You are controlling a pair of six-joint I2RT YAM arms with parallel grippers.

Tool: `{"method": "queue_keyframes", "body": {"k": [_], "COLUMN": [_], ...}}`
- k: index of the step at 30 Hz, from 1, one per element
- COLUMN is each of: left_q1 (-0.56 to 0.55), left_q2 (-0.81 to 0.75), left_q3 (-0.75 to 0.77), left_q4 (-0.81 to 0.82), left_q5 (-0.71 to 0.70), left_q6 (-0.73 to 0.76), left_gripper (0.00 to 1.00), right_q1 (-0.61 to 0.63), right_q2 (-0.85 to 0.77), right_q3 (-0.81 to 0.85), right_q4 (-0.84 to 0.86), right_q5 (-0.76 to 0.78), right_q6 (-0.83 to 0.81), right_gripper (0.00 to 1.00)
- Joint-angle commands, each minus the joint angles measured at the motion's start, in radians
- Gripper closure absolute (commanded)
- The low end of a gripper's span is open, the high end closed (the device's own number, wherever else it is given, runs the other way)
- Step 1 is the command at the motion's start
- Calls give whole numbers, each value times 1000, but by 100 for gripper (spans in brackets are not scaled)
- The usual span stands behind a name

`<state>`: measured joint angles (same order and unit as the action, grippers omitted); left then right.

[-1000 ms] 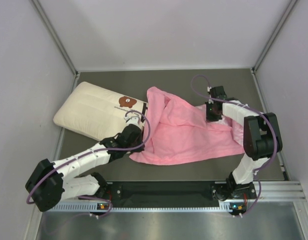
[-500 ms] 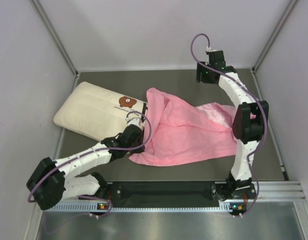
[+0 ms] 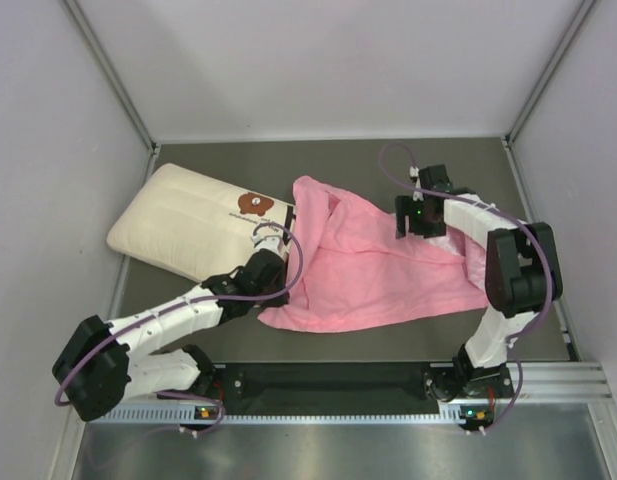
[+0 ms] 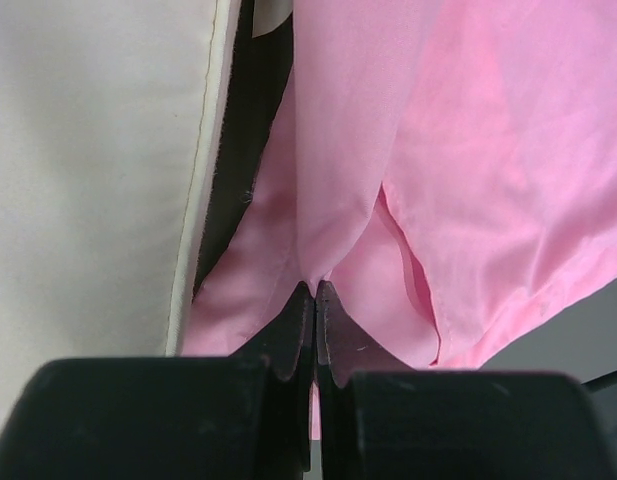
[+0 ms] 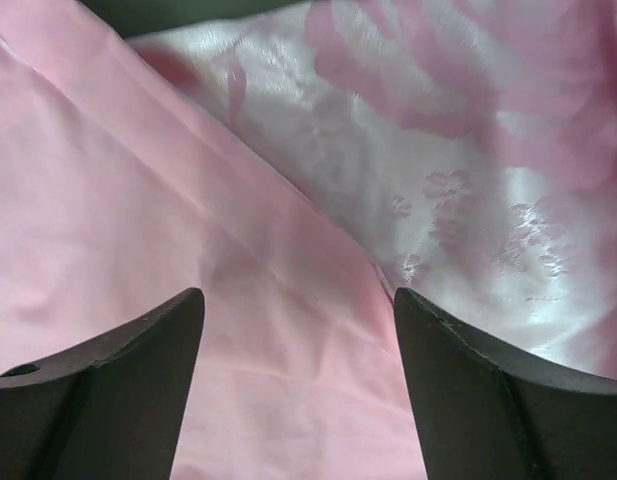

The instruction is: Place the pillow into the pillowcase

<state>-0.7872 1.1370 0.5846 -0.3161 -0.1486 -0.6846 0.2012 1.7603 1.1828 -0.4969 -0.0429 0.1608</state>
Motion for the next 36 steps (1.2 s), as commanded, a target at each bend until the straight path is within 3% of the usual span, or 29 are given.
{"method": "queue_keyframes", "body": {"k": [1,5,8,9,12,19,27,28,29,31,32,33,36], "left_q1": [-1,-3,-1,-3,-3,-3,-1,-1,-3,-1,-1,-1,-1], "left_q2": [-13,-26,-31,-31,-34,-42,-31,-28,-25,-20,-19,-19,-26], "left_q3": [23,0,0,0,1,1,0,0,0,0,4,6,3], "left_q4": [17,26,23,23,15,2,-15,-14,-11,-12,-15,-18,-20], "left_q5": [7,9,7,9,6,1,-5,-3,3,6,7,6,-5], "left_q6": [7,-1,0,0,3,7,8,7,4,2,3,3,2], "left_gripper": [100,100,100,100,100,100,100,100,100,100,100,100,100], "right_q1": [23,55,58,58,58,49,41,41,41,41,41,41,38], "right_q2": [-51,-15,4,5,-15,5,381,402,401,368,352,335,248], "right_q3": [-38,-54,-49,-48,-42,127,828,909,928,934,930,920,827], "right_q4": [100,101,98,98,95,61,-14,0,21,92,95,95,40], "right_q5": [-31,11,23,28,64,143,132,114,80,52,48,48,67], "right_q6": [5,11,17,19,31,40,36,36,39,43,40,37,36], "right_gripper": [24,26,51,73,98,100,100,98,83,29,8,0,0]}}
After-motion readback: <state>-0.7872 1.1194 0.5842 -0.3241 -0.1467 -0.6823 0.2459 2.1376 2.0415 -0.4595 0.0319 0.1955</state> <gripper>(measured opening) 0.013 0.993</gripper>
